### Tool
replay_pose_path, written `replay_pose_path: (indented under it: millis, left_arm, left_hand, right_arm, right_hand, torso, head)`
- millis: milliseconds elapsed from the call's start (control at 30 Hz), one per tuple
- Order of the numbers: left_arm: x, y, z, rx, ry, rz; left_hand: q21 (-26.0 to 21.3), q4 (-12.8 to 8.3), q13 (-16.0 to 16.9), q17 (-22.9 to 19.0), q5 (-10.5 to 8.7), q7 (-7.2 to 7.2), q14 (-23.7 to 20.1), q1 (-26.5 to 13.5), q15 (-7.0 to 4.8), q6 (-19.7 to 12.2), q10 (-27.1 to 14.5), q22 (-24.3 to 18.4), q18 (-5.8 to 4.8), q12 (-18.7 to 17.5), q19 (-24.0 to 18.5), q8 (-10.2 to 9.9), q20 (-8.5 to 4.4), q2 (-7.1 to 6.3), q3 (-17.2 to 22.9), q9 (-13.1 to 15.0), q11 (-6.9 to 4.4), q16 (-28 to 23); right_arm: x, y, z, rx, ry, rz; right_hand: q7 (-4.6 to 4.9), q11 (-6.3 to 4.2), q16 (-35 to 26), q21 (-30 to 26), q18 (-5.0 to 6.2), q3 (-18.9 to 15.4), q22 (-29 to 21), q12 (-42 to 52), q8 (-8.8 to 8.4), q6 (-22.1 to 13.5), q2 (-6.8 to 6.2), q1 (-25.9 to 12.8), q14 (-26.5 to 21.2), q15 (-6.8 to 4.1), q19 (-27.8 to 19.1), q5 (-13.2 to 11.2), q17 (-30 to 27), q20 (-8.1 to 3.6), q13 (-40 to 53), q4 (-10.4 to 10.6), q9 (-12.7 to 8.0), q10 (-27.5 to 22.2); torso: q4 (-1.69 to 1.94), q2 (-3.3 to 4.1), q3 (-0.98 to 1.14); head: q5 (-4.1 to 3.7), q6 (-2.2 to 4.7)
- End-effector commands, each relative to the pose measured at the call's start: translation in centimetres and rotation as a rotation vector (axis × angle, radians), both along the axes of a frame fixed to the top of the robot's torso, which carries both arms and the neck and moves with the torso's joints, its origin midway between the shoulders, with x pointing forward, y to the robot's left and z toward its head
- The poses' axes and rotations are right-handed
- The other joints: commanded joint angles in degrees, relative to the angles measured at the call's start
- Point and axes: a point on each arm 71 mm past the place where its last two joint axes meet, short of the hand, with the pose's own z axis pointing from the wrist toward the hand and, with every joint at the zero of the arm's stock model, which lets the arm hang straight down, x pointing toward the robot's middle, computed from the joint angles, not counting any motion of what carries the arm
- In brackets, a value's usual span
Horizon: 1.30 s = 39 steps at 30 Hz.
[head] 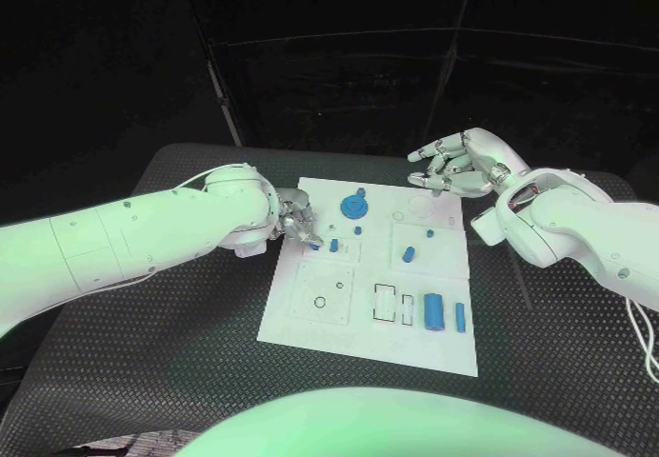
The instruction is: Assemble the parts on the task board
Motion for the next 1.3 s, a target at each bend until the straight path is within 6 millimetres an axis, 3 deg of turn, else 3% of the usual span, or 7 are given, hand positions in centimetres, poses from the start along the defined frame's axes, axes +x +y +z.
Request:
replay_pose_path:
  millis: [33, 1300]
  left_arm:
    - [-0.3, -0.31, -0.5, 0.022, 0.036, -0.03]
    - [0.06, -0.72, -0.86, 0.037, 0.06, -0.046]
  left_hand:
    - [0.4, -4.1, 0.2, 15.1, 0.31, -1.23, 5.9, -0.5, -0.4, 0.9, 0.5, 0.1, 0.09, 0.3, 0.4, 0.1, 0.12, -0.16, 4.2, 0.0, 0.01, 0.2]
    - [1.8, -1.7, 3.8, 15.1, 0.31, -2.12, 5.9, -7.0, -0.9, 3.7, 2.9, 2.1, -0.34, 3.1, 1.6, 0.4, -0.4, -0.3, 1.0, -1.4, -0.68, 0.2]
  right_arm:
    - [-0.02, 0.15, 0.12, 0.004, -0.001, 0.009]
    - [-0.04, 0.15, 0.13, 0.003, 0.0, 0.007]
  right_hand:
    - [-0.09, 0.05, -0.1, -0.4, 0.29, -0.1, -0.1, 0.4, 0.35, -0.4, 0.24, -0.2, -0.1, -0.06, 0.5, 0.3, 0.1, -0.02, -0.1, 0.3, 0.0, -0.4]
    - [-0.08, 0.06, -0.1, -0.4, 0.29, -0.1, -0.1, 0.4, 0.36, -0.4, 0.25, -0.2, -0.1, -0.06, 0.5, 0.4, 0.1, -0.03, -0.1, 0.4, 0.0, -0.4]
  torso:
    - [0.02, 0.01, 0.02]
    - [0.06, 0.0, 0.0]
  head:
    - [-0.02, -0.01]
    - [-0.17, -0.41]
